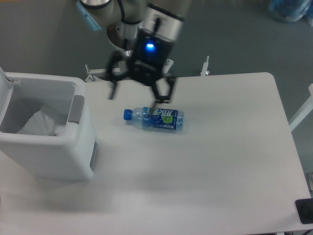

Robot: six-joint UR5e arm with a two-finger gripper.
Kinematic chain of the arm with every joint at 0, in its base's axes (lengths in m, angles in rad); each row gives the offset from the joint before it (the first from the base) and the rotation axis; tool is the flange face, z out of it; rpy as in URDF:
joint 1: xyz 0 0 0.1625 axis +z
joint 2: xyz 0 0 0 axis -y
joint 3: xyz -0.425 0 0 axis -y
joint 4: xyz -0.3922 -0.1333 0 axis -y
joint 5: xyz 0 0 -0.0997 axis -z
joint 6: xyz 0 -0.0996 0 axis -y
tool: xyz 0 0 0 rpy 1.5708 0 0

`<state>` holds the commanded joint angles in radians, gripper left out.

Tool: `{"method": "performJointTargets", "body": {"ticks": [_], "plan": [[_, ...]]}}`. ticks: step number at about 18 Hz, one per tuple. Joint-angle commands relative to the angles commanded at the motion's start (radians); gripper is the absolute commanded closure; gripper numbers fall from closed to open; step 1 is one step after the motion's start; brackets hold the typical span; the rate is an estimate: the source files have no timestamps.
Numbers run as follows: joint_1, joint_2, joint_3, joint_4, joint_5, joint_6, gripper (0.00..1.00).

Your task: Place the trash in the trash can

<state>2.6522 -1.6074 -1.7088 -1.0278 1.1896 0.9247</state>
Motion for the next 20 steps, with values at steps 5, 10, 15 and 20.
{"method": "performJointTargets", "body": {"ticks": [5,10,15,20], "plan": [[0.041,-0.132,-0.002,0.006,0.191,0.138,0.0],[0.13,-0.235,0.011,0.011,0.28,0.434,0.0],[0.192,-0.304,0.064,0.026,0.283,0.614,0.0],[0.19,-0.304,0.054,0.028,0.289,0.609,0.0]]}}
